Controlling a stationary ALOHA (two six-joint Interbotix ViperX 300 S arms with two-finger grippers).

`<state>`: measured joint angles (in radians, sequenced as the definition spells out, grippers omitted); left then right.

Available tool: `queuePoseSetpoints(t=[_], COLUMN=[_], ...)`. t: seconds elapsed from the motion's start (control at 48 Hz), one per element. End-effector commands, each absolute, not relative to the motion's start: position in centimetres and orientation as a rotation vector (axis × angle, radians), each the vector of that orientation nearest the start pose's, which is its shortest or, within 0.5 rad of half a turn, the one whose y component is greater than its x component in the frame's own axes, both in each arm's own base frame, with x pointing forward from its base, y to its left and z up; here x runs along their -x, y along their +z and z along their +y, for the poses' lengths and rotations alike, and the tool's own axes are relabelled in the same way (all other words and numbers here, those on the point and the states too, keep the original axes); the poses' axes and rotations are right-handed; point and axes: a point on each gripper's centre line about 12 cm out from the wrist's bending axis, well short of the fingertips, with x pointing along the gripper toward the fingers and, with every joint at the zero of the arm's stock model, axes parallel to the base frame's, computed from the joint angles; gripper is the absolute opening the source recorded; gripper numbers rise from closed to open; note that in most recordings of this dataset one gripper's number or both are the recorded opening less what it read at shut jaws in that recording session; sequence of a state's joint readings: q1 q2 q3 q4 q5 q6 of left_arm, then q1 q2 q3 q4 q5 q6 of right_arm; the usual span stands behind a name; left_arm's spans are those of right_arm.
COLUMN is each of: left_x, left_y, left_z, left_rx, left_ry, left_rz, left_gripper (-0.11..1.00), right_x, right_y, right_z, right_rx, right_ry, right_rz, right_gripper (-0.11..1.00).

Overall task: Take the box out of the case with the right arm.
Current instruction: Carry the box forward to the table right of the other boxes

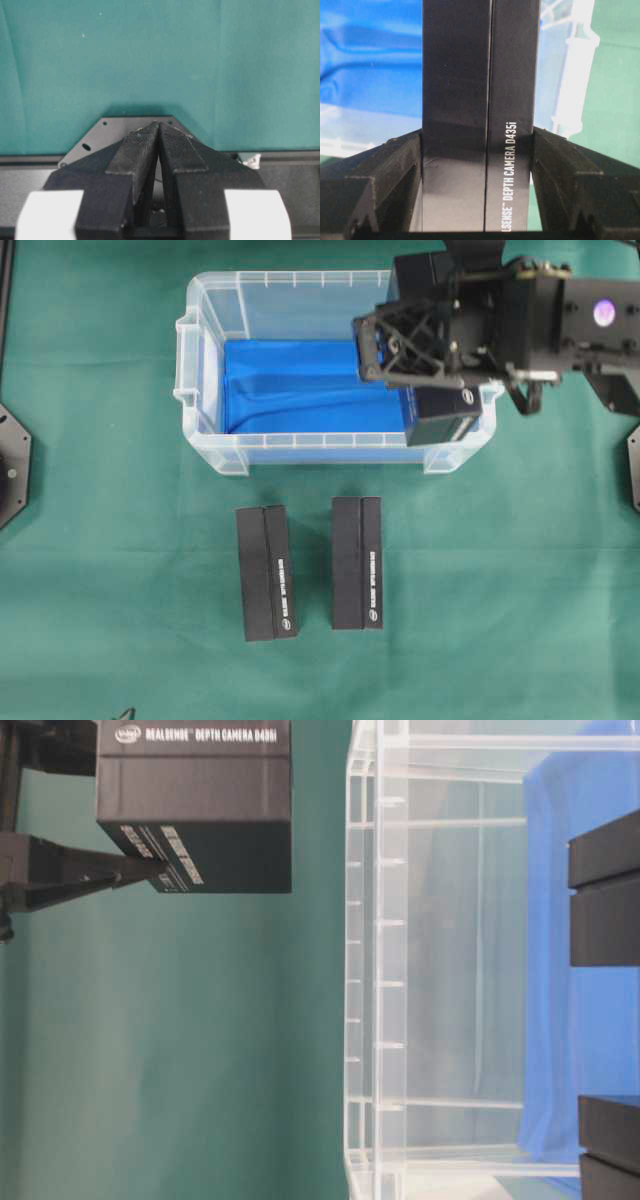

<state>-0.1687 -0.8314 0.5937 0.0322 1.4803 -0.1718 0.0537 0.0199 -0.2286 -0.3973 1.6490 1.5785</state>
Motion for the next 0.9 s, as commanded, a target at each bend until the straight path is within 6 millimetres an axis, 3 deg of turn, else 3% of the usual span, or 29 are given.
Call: queuePoseSetpoints(t=[0.0, 0.688, 0.875], left_x=[-14.9, -14.9, -14.9], left_y=[33.4, 33.4, 33.4], left_z=[-2.2, -2.1, -2.1], left_rx=[0.025, 0.025, 0.022], left_ry=[-0.015, -0.012, -0.014], left_rz=[1.234, 1.236, 1.236], left_gripper=[0.00, 0.00, 0.00], right_x=[-36.2, -33.7, -32.9], right_y=[40.5, 40.0, 39.8], right_z=[-1.5, 10.0, 11.9], right_rx=[-1.020, -1.136, -1.174], right_ry=[-1.222, -1.233, -1.244], right_rz=[0.778, 0.801, 0.816], right_gripper=[0.65, 0.65, 0.65])
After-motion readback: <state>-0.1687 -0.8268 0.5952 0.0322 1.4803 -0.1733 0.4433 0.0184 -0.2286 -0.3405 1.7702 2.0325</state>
